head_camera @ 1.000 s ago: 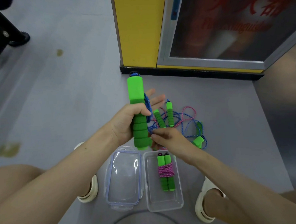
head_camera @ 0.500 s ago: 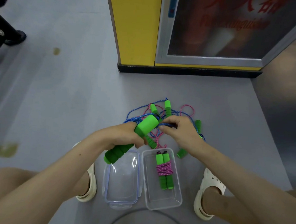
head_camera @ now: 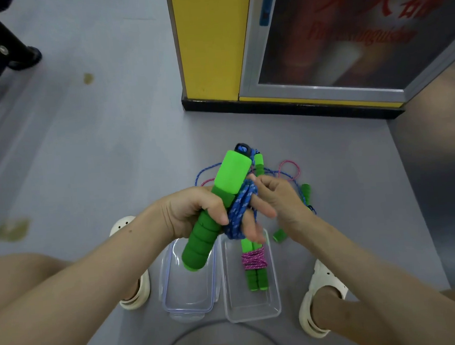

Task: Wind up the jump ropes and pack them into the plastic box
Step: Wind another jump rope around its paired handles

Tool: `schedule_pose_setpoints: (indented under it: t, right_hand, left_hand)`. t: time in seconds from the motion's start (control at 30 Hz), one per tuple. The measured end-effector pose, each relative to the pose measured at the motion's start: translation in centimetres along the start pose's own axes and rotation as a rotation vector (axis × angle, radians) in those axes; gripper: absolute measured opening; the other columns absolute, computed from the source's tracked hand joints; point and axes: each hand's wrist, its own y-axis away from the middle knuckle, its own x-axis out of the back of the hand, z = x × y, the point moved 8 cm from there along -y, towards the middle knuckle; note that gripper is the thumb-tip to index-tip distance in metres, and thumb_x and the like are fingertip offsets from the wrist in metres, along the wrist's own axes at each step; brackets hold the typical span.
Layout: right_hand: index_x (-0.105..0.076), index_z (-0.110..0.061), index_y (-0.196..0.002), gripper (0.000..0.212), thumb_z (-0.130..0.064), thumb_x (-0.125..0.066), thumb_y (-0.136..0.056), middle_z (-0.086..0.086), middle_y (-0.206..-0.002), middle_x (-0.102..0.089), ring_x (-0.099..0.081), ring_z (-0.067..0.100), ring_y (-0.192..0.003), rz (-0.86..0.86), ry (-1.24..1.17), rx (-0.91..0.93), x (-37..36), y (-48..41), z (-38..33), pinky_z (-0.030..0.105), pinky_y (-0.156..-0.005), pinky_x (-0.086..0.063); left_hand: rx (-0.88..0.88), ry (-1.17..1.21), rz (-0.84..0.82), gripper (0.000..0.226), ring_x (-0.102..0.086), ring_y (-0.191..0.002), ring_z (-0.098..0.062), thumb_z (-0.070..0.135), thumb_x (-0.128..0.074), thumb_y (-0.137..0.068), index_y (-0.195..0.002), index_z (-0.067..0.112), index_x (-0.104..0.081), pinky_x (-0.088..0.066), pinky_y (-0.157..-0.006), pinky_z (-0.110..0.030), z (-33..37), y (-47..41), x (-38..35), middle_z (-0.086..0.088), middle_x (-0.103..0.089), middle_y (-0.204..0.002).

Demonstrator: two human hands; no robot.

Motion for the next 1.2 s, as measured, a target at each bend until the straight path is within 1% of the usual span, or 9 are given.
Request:
schedule_pose_setpoints:
  t: [0.13,0.27,0.43,0.6,0.67,0.77,0.93,1.07,1.2]
  right_hand:
    - [-0.059,-0.029,-0.084,0.035,0.002,-0.046,-0.095,0.002,-0.087,-0.06,-0.06,0.002,-0.071,-0.147,0.023,-0.028,-2.2,1.0,0.0,0.015,-0.072,-0.049]
    - [-0.065,-0.017,-0.085,0.025,-0.015,-0.045,-0.099,0.014,-0.093,-0.068,-0.061,0.024,-0.084,-0.17,0.077,-0.138,-2.7,1.2,1.8,0.038,-0.09,-0.05]
    - [-0.067,-0.016,-0.087,0.019,-0.012,-0.052,-0.096,0.01,-0.073,-0.061,-0.055,0.013,-0.065,-0.191,0.158,-0.122,-2.1,1.0,2.0,0.024,-0.069,-0.046]
    - [-0.071,-0.006,-0.098,0.015,-0.011,-0.066,-0.086,0.021,-0.087,-0.069,-0.056,0.014,-0.074,-0.088,0.368,-0.006,-0.6,-0.1,1.5,0.031,-0.072,-0.045]
    - [-0.072,-0.005,-0.097,0.014,-0.009,-0.067,-0.084,0.014,-0.089,-0.072,-0.06,0.012,-0.08,-0.069,0.364,0.036,-0.2,-0.3,1.0,0.031,-0.078,-0.048]
    - [-0.072,-0.012,-0.094,0.012,-0.006,-0.066,-0.085,-0.002,-0.083,-0.07,-0.06,-0.003,-0.074,-0.049,0.354,0.063,0.3,-0.3,0.6,0.015,-0.074,-0.048]
    - [-0.064,-0.016,-0.084,0.011,-0.005,-0.066,-0.085,-0.004,-0.074,-0.059,-0.052,-0.004,-0.066,0.054,0.401,0.139,1.4,-0.5,-0.7,0.006,-0.063,-0.039]
    - [-0.063,-0.016,-0.087,0.01,-0.006,-0.063,-0.087,-0.007,-0.08,-0.06,-0.053,0.0,-0.073,0.07,0.333,0.183,1.7,-0.3,-1.7,0.006,-0.07,-0.04]
    - [-0.063,-0.019,-0.081,0.012,-0.01,-0.061,-0.089,-0.003,-0.078,-0.062,-0.055,-0.001,-0.07,0.043,0.183,0.159,1.3,-0.2,-1.8,0.009,-0.07,-0.043]
  left_hand:
    - [-0.179,0.184,-0.004,0.068,-0.06,-0.112,-0.028,0.01,-0.069,-0.062,-0.129,0.006,-0.057,-0.041,-0.104,-0.04,1.5,-1.1,-0.1,-0.018,-0.064,-0.12]
    - [-0.269,0.239,0.175,0.086,-0.048,-0.13,-0.027,0.0,-0.059,-0.058,-0.141,0.01,-0.041,-0.047,-0.1,-0.035,2.9,-1.7,0.9,-0.016,-0.049,-0.141]
    - [-0.21,-0.194,0.753,0.047,-0.052,-0.091,-0.019,0.003,-0.053,-0.057,-0.097,0.025,-0.056,-0.046,-0.073,-0.027,3.3,-0.3,4.5,-0.006,-0.052,-0.106]
    - [0.108,-0.82,0.909,0.021,-0.049,-0.062,-0.014,0.003,-0.063,-0.076,-0.08,0.016,-0.048,-0.041,-0.053,-0.021,2.6,0.4,5.9,0.002,-0.051,-0.072]
    - [0.176,-1.043,0.846,0.022,-0.057,-0.071,-0.019,0.006,-0.065,-0.075,-0.093,0.01,-0.053,-0.048,-0.06,-0.027,2.2,0.0,6.0,-0.002,-0.05,-0.086]
    - [0.343,-1.097,0.847,0.024,-0.045,-0.062,-0.014,0.009,-0.066,-0.078,-0.079,0.012,-0.043,-0.037,-0.053,-0.025,1.1,0.3,7.1,-0.005,-0.048,-0.081]
    - [0.475,-0.724,0.727,0.026,-0.056,-0.075,-0.021,0.012,-0.067,-0.059,-0.085,0.007,-0.064,-0.046,-0.071,-0.031,-0.8,1.0,7.5,-0.013,-0.07,-0.088]
    - [0.344,-0.403,0.417,0.037,-0.064,-0.084,-0.029,0.004,-0.057,-0.053,-0.088,-0.005,-0.067,-0.042,-0.093,-0.041,-1.2,0.1,5.0,-0.011,-0.068,-0.067]
    - [0.105,-0.271,0.17,0.029,-0.065,-0.077,-0.023,0.01,-0.056,-0.056,-0.079,0.005,-0.073,-0.049,-0.085,-0.029,0.6,0.0,2.3,-0.005,-0.065,-0.064]
